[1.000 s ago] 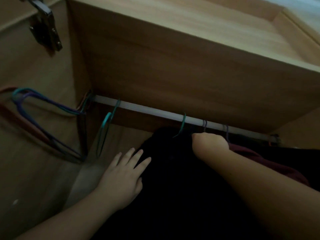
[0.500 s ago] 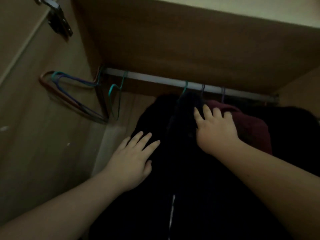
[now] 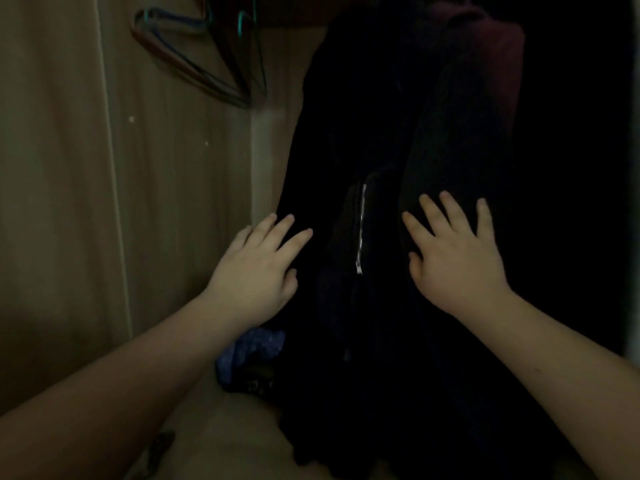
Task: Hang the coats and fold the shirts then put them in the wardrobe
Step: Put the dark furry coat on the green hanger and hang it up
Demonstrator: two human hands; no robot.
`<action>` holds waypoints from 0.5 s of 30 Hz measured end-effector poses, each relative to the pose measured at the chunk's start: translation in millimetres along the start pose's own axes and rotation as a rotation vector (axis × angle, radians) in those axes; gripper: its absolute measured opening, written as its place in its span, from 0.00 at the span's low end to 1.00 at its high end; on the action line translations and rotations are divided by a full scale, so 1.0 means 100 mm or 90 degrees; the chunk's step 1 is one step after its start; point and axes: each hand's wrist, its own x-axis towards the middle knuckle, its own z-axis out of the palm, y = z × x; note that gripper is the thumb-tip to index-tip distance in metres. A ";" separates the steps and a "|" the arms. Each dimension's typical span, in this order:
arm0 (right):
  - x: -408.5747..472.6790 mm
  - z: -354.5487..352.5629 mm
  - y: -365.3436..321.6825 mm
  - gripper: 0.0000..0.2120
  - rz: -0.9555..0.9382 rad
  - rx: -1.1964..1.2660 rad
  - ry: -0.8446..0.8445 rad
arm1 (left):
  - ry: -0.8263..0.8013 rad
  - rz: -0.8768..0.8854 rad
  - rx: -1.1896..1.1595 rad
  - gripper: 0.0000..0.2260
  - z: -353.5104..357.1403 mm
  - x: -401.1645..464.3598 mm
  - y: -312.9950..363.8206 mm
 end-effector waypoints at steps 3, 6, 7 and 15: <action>-0.60 0.01 -0.16 0.31 0.022 0.019 -0.073 | -0.010 0.009 -0.034 0.29 -0.11 -0.43 0.09; -1.25 -0.06 -0.38 0.32 0.048 0.041 -0.165 | -0.039 0.030 -0.080 0.29 -0.21 -0.86 0.26; -1.48 -0.11 -0.46 0.32 0.059 0.052 -0.187 | -0.051 0.037 -0.094 0.28 -0.24 -1.02 0.32; -3.36 -0.84 -1.15 0.31 0.147 0.127 -0.260 | -0.201 0.126 -0.240 0.29 -0.45 -2.59 0.86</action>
